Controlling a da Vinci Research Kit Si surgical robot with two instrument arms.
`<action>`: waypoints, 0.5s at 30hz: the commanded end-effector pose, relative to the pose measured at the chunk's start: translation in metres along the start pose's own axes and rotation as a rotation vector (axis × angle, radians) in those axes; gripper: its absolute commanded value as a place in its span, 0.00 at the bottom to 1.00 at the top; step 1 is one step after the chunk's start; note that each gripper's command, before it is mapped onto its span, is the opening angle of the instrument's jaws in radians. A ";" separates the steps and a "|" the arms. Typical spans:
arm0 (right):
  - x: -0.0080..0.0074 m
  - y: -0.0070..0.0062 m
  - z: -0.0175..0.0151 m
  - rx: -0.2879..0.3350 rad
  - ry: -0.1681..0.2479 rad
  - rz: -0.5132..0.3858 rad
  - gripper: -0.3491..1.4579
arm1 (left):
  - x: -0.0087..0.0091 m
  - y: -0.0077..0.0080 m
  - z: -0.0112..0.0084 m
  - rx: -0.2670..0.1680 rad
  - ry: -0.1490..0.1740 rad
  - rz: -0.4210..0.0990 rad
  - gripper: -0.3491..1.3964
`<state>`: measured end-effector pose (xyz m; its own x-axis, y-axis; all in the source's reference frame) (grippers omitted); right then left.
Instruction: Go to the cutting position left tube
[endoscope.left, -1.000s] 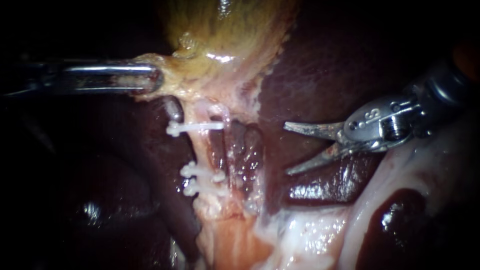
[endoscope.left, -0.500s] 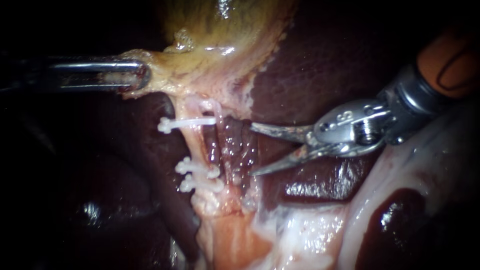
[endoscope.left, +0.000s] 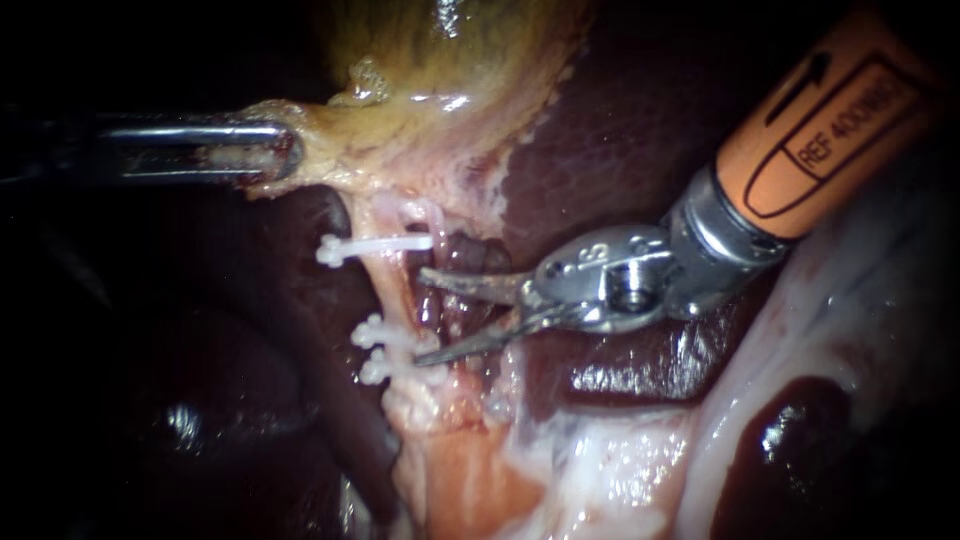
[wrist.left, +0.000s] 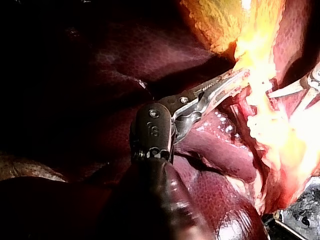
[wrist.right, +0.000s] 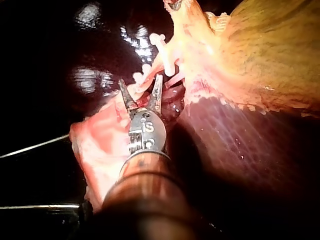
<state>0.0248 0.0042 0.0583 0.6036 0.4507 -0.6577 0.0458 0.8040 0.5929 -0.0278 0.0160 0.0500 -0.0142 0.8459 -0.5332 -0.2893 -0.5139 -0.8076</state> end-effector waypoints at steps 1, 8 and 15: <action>-0.0003 0.0003 0.0002 0.008 -0.003 0.000 0.97 | 0.0000 0.0000 0.0000 0.000 0.000 0.000 0.00; -0.0008 0.0017 0.0021 0.007 -0.005 0.014 0.97 | 0.0000 0.0000 0.0000 0.000 0.000 0.000 0.00; -0.0005 0.0029 0.0034 0.028 0.008 0.033 0.97 | -0.0001 0.0001 0.0000 0.001 0.000 0.000 0.00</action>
<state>0.0275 0.0050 0.0621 0.5958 0.4837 -0.6412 0.0523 0.7733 0.6319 -0.0278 0.0159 0.0501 -0.0145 0.8457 -0.5334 -0.2899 -0.5141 -0.8072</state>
